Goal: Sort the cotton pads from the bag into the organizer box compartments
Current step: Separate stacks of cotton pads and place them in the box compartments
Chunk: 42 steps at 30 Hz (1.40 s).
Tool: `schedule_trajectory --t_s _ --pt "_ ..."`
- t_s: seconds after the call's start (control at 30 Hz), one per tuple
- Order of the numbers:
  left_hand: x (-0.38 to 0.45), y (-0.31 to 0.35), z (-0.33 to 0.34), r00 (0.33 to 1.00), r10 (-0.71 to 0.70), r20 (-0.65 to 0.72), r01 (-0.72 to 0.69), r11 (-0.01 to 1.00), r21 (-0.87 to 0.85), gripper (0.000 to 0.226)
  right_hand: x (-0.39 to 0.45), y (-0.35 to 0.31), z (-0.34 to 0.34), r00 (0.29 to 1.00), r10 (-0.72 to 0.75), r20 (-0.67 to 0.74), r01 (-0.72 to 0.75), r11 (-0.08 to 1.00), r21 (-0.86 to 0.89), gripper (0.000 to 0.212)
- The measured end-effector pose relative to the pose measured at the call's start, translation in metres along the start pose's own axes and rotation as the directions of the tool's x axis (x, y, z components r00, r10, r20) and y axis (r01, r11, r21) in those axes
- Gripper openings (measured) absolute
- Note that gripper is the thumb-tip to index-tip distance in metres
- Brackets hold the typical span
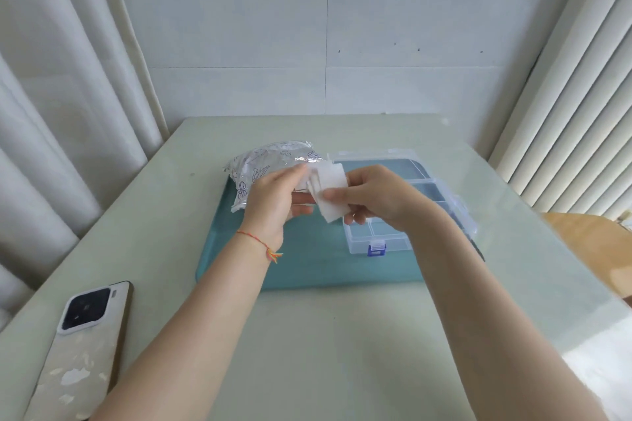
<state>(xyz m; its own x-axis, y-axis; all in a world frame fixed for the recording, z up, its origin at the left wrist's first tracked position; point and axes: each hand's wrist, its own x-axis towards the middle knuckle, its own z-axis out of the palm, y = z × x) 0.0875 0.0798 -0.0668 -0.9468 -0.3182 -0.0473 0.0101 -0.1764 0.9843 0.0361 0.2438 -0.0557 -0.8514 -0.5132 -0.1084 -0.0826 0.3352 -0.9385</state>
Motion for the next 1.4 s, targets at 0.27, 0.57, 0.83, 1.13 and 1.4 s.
schedule_trajectory --t_s 0.27,0.57,0.83,1.13,1.4 --pt "0.015 -0.007 -0.015 0.972 0.084 -0.218 -0.074 0.996 0.054 0.017 0.004 0.005 -0.015 0.997 -0.048 -0.068 0.056 0.992 0.114 0.018" --pt "0.007 -0.008 -0.008 1.000 0.031 0.002 -0.031 0.977 0.211 0.013 -0.010 -0.004 -0.033 0.980 -0.196 -0.027 0.197 0.973 0.116 0.012" --pt "-0.001 0.008 -0.005 0.933 -0.199 0.300 0.255 0.953 -0.162 0.022 -0.015 -0.008 -0.025 0.991 -0.134 -0.016 0.127 0.968 -0.215 0.015" --pt "0.002 0.005 -0.007 0.959 -0.098 0.267 0.158 0.964 -0.215 0.017 -0.004 -0.004 -0.019 0.982 -0.101 -0.160 0.093 0.994 -0.054 0.014" --pt "0.004 0.005 -0.007 0.953 -0.078 0.292 0.192 0.902 -0.387 0.027 0.006 -0.001 0.002 0.995 -0.031 -0.099 0.052 0.975 0.217 0.014"
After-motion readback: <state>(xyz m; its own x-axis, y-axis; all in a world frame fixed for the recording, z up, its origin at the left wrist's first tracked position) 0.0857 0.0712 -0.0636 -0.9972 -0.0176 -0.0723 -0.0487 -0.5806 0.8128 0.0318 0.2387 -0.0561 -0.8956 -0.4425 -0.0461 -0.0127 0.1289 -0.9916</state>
